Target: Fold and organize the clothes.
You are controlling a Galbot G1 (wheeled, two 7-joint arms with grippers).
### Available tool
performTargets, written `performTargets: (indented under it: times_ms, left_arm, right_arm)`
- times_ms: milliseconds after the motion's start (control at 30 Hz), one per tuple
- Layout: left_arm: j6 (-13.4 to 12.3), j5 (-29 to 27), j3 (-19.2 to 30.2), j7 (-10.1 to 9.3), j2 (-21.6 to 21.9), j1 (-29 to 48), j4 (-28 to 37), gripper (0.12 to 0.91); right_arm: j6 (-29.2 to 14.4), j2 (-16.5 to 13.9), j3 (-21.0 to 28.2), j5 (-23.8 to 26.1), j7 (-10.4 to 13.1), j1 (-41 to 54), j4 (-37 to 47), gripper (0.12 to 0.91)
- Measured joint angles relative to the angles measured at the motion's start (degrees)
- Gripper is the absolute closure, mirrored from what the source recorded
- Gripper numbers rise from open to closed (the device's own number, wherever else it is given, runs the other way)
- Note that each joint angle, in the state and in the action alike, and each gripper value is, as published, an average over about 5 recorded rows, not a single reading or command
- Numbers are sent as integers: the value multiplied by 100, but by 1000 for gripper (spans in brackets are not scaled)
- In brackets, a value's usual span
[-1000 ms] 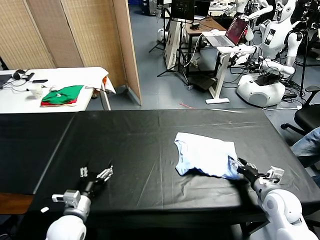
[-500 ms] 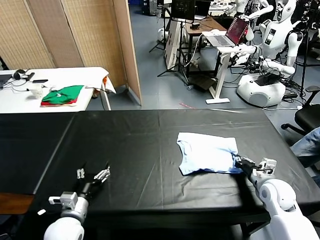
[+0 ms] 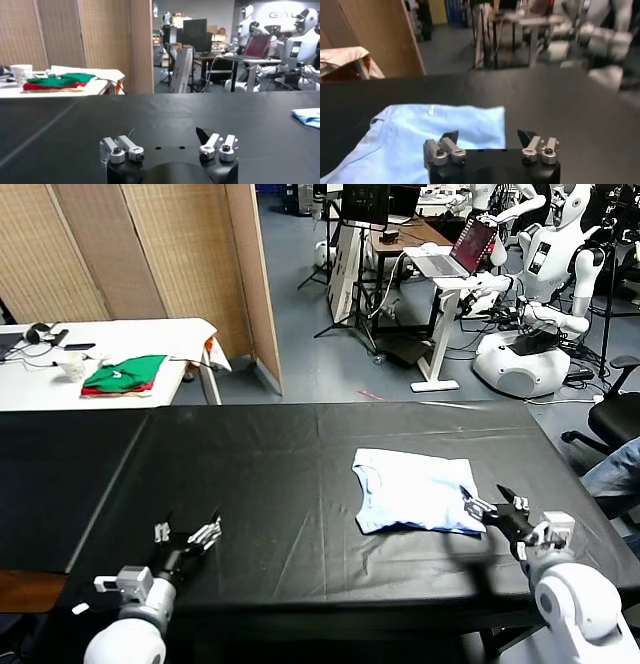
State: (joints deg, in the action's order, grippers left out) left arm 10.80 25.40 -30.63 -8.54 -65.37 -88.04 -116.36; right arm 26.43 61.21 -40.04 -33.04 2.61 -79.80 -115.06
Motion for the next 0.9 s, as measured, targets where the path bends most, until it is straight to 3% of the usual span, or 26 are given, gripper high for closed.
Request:
performTargets:
  times_ms: [133, 300, 567, 900]
  left_arm:
    - [168, 71, -46, -68, 95, -145, -212, 123]
    - [184, 131, -137, -142, 180, -370, -420, 123]
    - [139, 127, -259, -145, 250, -727, -626, 123]
    - [289, 113, -394, -133, 370, -1319, -885, 123]
  right_arm:
    - [-497, 39, -41, 59, 186, -599, -416, 119]
    - [-1133, 117, -69, 309, 374, -1345, -898, 118]
    - [-2091, 221, 139, 1106, 701, -2411, -1438, 118]
    - [-2430, 419, 469, 1416, 1247, -3466, -1833, 118]
